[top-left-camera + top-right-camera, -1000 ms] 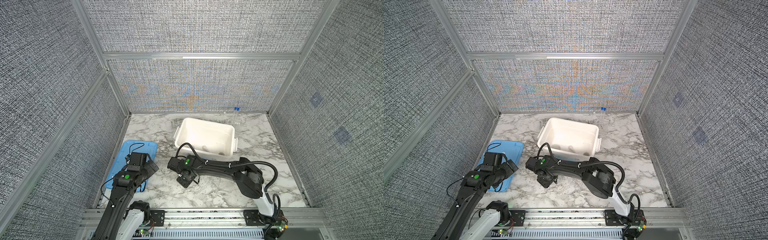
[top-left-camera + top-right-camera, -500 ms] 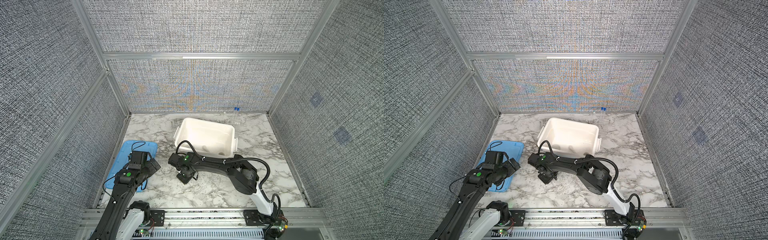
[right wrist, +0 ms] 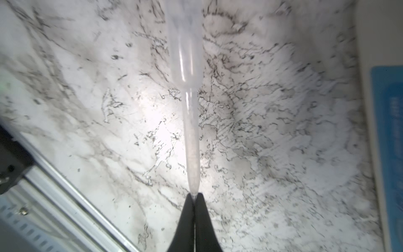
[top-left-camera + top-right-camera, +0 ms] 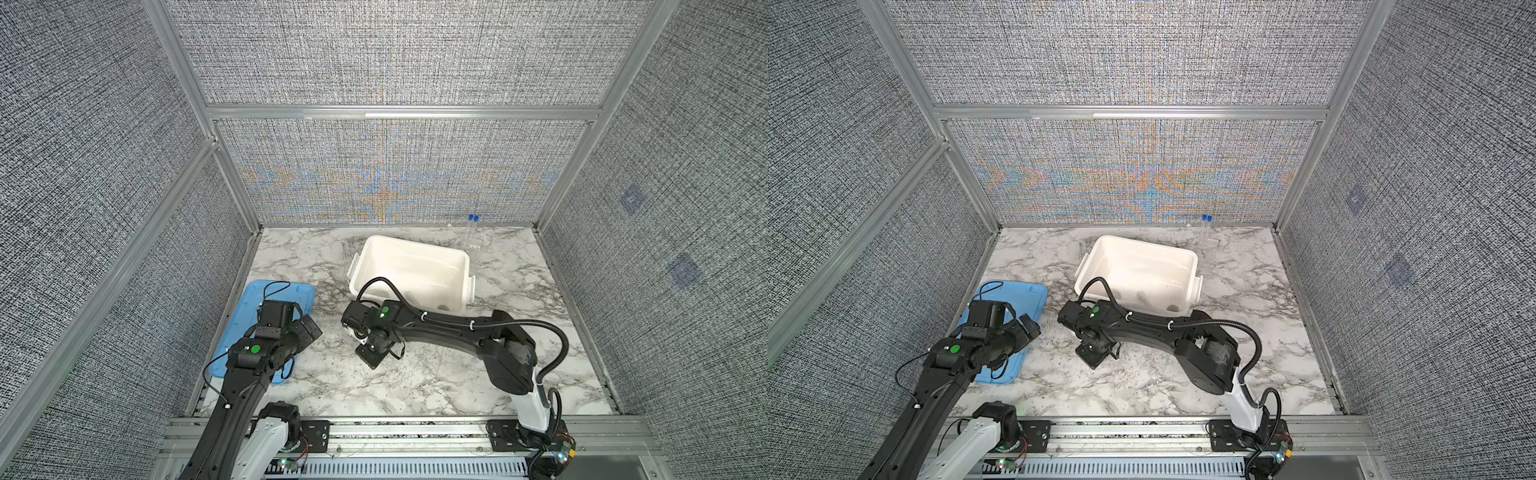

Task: Organize the chemistry lab equipment
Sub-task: 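Lift the pipette and lower it into the white bin with the right gripper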

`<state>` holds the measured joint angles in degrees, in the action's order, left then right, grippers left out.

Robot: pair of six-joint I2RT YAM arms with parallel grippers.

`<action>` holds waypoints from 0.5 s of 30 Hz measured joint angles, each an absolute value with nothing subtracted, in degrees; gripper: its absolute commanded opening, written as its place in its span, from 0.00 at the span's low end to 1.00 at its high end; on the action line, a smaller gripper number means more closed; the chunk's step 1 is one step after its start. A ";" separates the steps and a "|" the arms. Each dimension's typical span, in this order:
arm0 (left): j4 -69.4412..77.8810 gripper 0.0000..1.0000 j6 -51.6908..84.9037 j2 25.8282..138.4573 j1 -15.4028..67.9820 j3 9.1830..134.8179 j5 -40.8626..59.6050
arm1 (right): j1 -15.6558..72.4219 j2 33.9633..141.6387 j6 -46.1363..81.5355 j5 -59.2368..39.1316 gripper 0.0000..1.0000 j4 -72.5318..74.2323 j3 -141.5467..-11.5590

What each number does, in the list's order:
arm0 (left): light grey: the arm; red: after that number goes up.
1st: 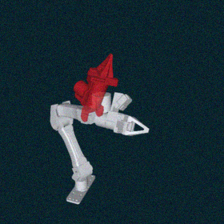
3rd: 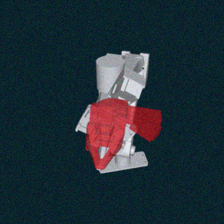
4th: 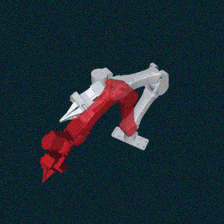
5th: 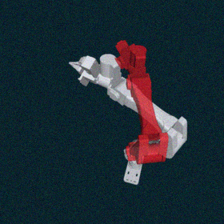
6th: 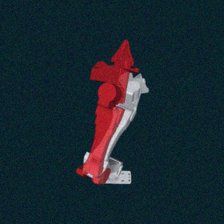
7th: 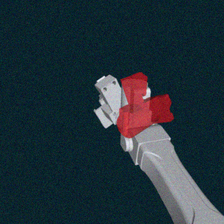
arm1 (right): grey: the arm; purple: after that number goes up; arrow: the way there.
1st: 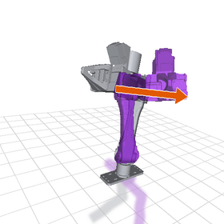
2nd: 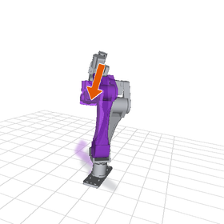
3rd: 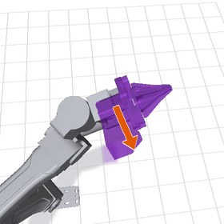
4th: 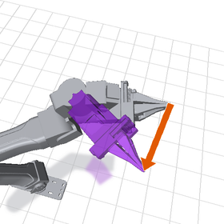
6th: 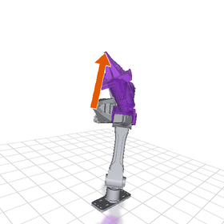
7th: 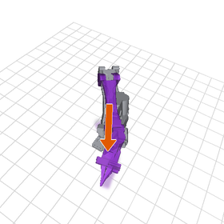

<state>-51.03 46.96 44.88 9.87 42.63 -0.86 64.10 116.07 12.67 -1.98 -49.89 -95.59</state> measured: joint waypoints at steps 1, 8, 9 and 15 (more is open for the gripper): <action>-51.07 0.99 46.70 44.86 9.87 43.22 -0.64 | 63.83 114.45 12.64 -2.02 0.05 -50.11 -95.57; -52.38 0.99 43.72 44.93 9.87 45.56 1.61 | 59.35 102.87 11.60 -3.62 0.04 -51.62 -97.58; -52.47 0.99 43.42 44.93 9.87 45.58 2.15 | 58.17 101.54 11.25 -3.92 0.04 -52.07 -98.37; -52.34 0.99 41.34 46.11 9.87 43.44 8.58 | 50.98 96.51 3.97 -2.28 0.04 -54.50 -102.24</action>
